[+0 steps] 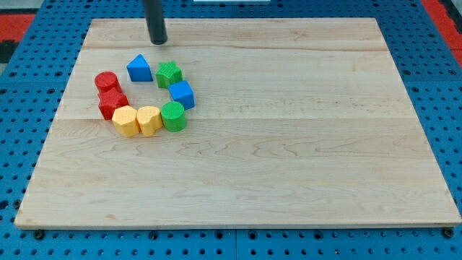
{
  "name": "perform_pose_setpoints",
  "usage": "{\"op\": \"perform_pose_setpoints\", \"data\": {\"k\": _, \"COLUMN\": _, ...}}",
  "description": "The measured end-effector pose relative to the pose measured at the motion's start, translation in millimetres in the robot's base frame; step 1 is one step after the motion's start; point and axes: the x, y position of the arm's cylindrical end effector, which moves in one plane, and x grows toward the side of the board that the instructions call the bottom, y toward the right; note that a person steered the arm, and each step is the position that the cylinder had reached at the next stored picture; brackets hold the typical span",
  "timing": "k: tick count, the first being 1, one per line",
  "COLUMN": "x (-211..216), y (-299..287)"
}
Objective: Slide the triangle parallel to the blue cube
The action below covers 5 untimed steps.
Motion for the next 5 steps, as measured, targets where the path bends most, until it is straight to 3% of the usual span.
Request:
{"op": "perform_pose_setpoints", "data": {"k": 2, "x": 62, "y": -9}}
{"op": "perform_pose_setpoints", "data": {"k": 3, "x": 58, "y": -16}}
{"op": "perform_pose_setpoints", "data": {"k": 5, "x": 118, "y": -6}}
